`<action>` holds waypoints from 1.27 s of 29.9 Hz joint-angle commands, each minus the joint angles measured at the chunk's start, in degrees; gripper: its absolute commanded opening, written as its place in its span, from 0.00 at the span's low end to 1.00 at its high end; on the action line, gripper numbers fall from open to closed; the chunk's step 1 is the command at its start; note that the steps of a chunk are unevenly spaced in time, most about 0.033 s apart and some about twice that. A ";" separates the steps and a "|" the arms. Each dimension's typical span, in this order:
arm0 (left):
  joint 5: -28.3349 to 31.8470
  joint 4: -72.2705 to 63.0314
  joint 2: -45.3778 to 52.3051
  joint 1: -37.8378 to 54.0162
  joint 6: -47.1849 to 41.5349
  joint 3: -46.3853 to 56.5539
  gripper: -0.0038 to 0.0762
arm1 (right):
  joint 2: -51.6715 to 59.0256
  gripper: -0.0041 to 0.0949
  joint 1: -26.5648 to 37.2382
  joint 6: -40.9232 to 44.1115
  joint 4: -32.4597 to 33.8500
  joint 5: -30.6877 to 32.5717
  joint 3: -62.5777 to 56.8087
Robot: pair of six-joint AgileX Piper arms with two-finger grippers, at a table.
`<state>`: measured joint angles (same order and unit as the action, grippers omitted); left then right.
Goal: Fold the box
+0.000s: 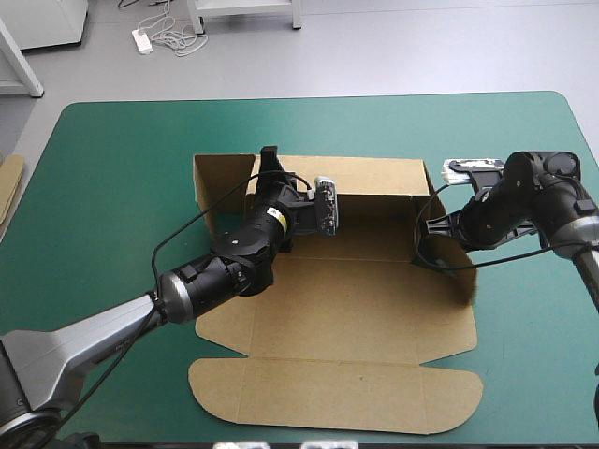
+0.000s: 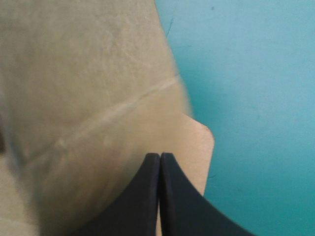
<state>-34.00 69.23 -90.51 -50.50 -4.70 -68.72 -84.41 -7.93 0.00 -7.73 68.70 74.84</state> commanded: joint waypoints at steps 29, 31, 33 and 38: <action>1.01 -1.24 1.40 -0.14 -1.66 -1.27 0.05 | 6.28 0.83 -7.37 -9.58 3.20 -6.89 0.62; 1.01 -1.24 1.40 -0.14 -1.66 -1.27 0.05 | 6.28 0.83 -7.37 -10.10 3.64 -8.11 0.62; 1.01 -1.24 1.40 -0.14 -1.66 -1.27 0.05 | 6.28 0.83 -7.37 -10.38 4.41 -9.74 0.62; 0.68 -1.24 1.40 -0.14 -1.66 -1.27 0.05 | 6.28 0.83 -7.37 -11.43 4.28 -12.99 0.62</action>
<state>-33.63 69.41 -90.77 -50.50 -4.75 -68.77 -80.14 -15.19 -10.60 -3.59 59.70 73.90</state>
